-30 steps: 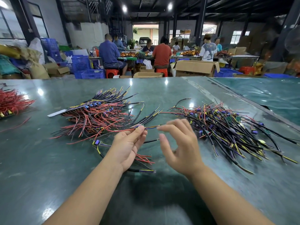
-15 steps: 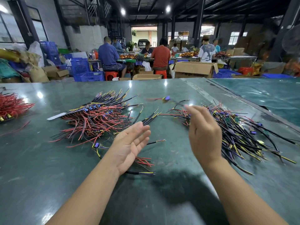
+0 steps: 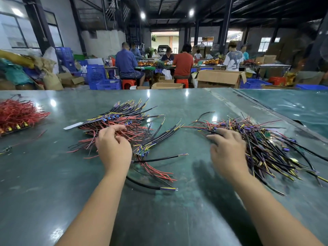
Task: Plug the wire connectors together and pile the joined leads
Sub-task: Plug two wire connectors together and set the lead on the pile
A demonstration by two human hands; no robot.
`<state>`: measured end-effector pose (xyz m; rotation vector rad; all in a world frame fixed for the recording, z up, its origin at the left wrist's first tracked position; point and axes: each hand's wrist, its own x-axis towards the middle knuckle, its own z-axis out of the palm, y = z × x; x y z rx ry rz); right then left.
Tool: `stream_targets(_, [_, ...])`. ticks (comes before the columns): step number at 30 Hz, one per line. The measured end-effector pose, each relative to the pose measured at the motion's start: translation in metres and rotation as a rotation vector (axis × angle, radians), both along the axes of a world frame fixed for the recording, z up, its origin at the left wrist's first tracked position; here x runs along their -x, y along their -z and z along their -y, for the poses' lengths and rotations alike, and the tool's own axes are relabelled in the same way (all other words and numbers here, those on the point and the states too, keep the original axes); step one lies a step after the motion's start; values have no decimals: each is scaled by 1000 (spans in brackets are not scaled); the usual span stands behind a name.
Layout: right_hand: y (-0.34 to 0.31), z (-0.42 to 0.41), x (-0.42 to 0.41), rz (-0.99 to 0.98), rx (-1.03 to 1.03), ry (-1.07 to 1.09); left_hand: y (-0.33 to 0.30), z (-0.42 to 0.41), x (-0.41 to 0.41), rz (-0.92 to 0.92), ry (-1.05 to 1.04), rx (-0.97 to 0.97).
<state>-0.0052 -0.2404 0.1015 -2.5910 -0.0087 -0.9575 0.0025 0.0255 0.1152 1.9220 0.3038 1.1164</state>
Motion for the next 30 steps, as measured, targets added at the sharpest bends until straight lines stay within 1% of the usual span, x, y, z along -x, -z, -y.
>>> stream_targets(1, [3,-8,2,-38,3,-91,2,-2,0,-148,-77,-139])
stream_targets(3, [8,-21,6,-102,5,-219,9,-2,1,-508,-180,-381])
stream_targets(4, [9,-26,8,-127,3,-256,11,-2,1,-658,-189,-468])
stream_targets(5, [9,-29,9,-148,0,-284,12,-3,1,-761,-168,-522])
stream_targets(6, [9,-32,10,-163,-8,-309,13,-5,0,-812,-128,-534])
stream_targets(8, [8,-35,12,-179,-40,-356,13,-10,-2,-807,-47,-470])
stream_targets(10, [7,-35,15,-184,-64,-380,14,-15,-5,-772,-34,-431])
stream_targets(12, [6,-36,16,-180,-77,-394,17,-17,-7,-808,-44,-478])
stream_targets(14, [5,-37,17,-173,-95,-411,18,-20,-9,-843,-35,-477])
stream_targets(15, [5,-38,18,-167,-101,-427,19,-21,-9,-828,-30,-456])
stream_targets(17, [6,-40,19,-159,-111,-463,19,-22,-10,-720,-24,-378])
stream_targets(19, [7,-42,20,-155,-132,-490,17,-20,-10,-528,-13,-252])
stream_targets(21, [6,-43,20,-105,-190,-473,13,-16,-10,-295,19,-145])
stream_targets(23, [2,-42,17,-55,-341,-403,7,-10,-10,-78,117,-15])
stream_targets(24, [-1,-41,16,-55,-445,-361,4,-7,-10,11,184,86])
stream_targets(26, [-5,-38,14,-102,-673,-312,-1,-1,-8,151,326,347])
stream_targets(28, [-7,-33,13,-190,-836,-296,-2,3,-7,228,454,585])
stream_targets(30, [-12,-31,16,-345,-1029,-365,-3,8,-7,253,563,753])
